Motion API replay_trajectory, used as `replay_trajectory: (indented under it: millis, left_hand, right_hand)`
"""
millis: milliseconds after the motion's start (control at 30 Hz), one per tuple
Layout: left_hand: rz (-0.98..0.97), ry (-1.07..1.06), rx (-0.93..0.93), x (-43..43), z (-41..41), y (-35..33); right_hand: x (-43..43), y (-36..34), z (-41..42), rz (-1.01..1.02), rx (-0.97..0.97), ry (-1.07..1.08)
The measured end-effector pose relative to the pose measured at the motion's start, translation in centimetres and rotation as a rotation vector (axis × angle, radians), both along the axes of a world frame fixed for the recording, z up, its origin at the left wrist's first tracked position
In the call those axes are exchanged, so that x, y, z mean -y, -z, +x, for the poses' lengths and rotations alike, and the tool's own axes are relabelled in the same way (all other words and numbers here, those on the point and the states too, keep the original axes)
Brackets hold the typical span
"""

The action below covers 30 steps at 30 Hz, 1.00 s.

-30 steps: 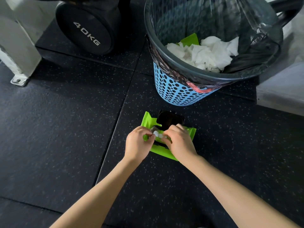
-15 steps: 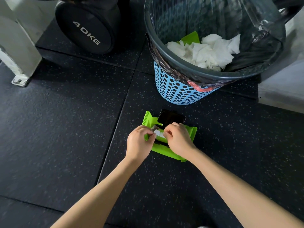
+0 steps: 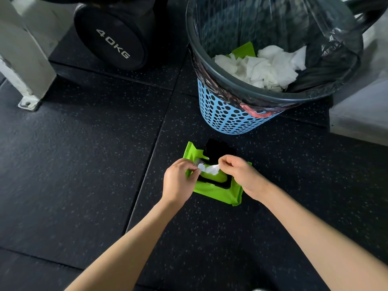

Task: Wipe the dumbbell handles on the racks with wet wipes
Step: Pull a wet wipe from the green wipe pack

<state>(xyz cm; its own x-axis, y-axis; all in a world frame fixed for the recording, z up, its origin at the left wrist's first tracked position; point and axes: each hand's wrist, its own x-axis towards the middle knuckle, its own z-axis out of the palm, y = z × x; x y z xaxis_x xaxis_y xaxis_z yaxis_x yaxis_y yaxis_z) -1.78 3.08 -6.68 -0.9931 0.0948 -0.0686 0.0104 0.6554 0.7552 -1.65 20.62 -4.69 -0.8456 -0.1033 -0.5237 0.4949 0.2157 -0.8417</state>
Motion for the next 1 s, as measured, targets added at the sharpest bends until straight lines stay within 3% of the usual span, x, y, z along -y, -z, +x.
replay_trajectory:
  millis: [67, 233, 367, 467, 567, 733, 867, 1000]
  left_hand:
    - [-0.024, 0.007, 0.005, 0.0, 0.1, 0.0]
    - [-0.019, -0.002, 0.016, 0.0, 0.2, -0.1]
    - [-0.011, -0.017, 0.017, -0.2, 0.2, -0.3]
    - [-0.013, -0.013, 0.025, -0.4, 0.4, -0.4]
    - [-0.014, -0.006, 0.026, -0.3, 0.5, -0.3]
    - [-0.021, -0.008, 0.032, -0.3, 0.3, -0.2]
    - [-0.028, -0.003, 0.034, -0.3, 0.3, -0.3]
    - [-0.030, 0.010, 0.037, -0.2, 0.3, -0.3]
  right_hand:
    - [0.4, 0.2, 0.3, 0.137, -0.106, -0.017]
    - [0.6, 0.9, 1.4, 0.693, -0.672, -0.197]
    - [1.3, 1.6, 1.6, 1.054, -0.801, -0.251]
    - [2.0, 2.1, 1.6, 1.100, -0.850, -0.258]
    - [2.4, 1.7, 2.0, 0.854, -0.702, -0.109]
    - [1.4, -0.6, 1.9, 0.049, -0.030, 0.222]
    - [0.3, -1.2, 1.6, -0.216, 0.089, 0.299]
    - [-0.9, -2.2, 1.2, -0.527, 0.172, 0.545]
